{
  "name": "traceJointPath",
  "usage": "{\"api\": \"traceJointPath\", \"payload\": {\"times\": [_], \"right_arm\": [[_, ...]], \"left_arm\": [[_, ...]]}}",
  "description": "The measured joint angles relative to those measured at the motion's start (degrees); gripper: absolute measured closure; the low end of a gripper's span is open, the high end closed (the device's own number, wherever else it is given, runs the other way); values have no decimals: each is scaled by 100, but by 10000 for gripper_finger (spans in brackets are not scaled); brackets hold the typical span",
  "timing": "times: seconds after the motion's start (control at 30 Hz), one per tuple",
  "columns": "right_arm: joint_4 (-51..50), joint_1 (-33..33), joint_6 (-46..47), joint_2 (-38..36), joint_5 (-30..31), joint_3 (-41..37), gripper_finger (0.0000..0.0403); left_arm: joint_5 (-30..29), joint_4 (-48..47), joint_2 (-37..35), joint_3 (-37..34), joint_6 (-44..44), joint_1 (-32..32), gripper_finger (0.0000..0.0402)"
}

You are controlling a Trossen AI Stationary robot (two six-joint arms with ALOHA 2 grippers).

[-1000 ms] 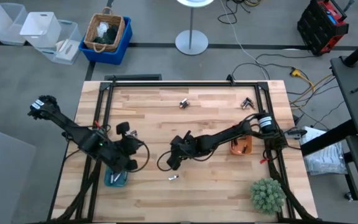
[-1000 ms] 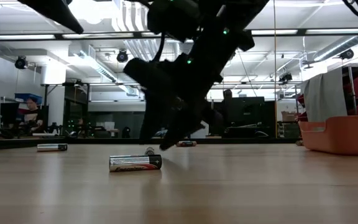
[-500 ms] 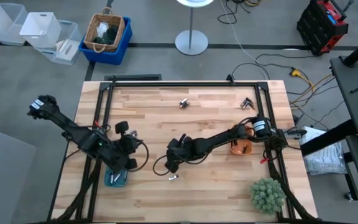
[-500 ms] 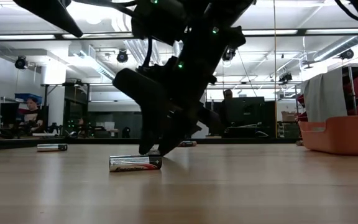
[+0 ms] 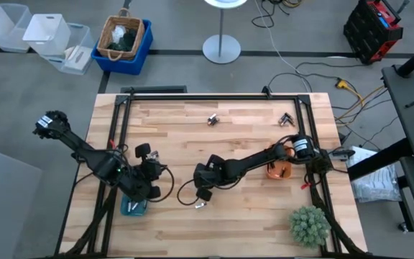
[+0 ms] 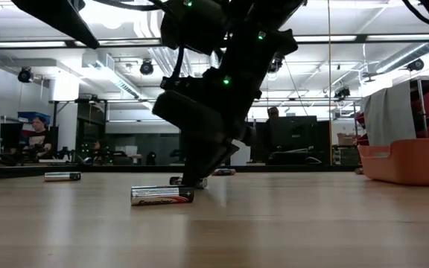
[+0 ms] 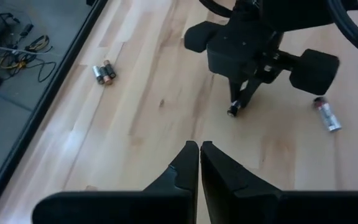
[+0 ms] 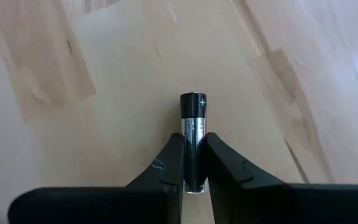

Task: Sort batteries
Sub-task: Put the silver battery into the blue bin

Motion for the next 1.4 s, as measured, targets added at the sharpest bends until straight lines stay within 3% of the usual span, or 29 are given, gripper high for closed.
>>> {"api": "traceJointPath", "payload": {"times": [0.13, 0.33, 0.73, 1.03, 1.4], "right_arm": [[-111, 166, -329, -264, 117, -35, 370], [221, 430, -853, -745, 265, -13, 370], [1429, 693, -1674, -1185, 337, -5, 370], [1574, 678, -1841, -1196, 505, 14, 370], [1808, 678, -2115, -1198, 502, 100, 370]], "left_arm": [[-2, 528, -5, -173, 58, -118, 402], [197, 2088, -24, -804, 433, -141, 395], [468, 5040, 110, -1909, 1176, -141, 297], [742, 5125, 146, -2066, 1333, -141, 249], [698, 5490, 147, -2127, 1652, -125, 244]]}}
